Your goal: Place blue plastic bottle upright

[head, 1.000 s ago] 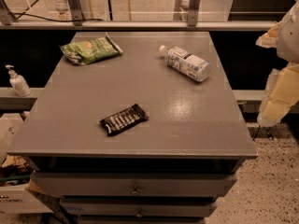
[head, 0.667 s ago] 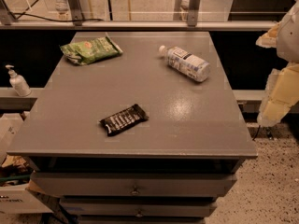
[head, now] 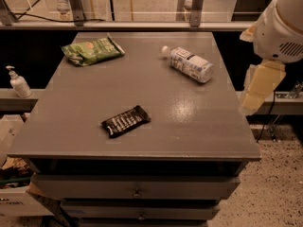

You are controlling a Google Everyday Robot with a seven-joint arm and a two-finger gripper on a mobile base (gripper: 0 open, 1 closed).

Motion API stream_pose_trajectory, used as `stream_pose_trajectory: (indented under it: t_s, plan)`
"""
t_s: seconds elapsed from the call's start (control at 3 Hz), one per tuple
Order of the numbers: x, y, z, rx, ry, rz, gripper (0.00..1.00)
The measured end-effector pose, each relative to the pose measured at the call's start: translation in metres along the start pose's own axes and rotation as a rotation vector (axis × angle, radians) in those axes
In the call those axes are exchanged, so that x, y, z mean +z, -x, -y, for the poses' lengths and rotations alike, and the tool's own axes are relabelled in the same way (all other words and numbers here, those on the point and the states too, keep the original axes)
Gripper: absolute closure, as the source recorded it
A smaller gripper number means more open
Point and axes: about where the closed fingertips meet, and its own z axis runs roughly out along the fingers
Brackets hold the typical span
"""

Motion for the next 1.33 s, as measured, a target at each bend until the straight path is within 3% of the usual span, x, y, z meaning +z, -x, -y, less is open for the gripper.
stream_pose_trajectory:
  t_s: [0.33,0.67,1.0,1.33]
  plan:
    - [0.022,0.010,0.031,0.007,-0.039,0.010,0.00]
    - [0.042,0.019,0.066,0.073,-0.070,0.035,0.00]
    - [0.061,0.038,0.091,0.188,-0.078,0.059,0.00]
    - [0.061,0.038,0.091,0.188,-0.078,0.059,0.00]
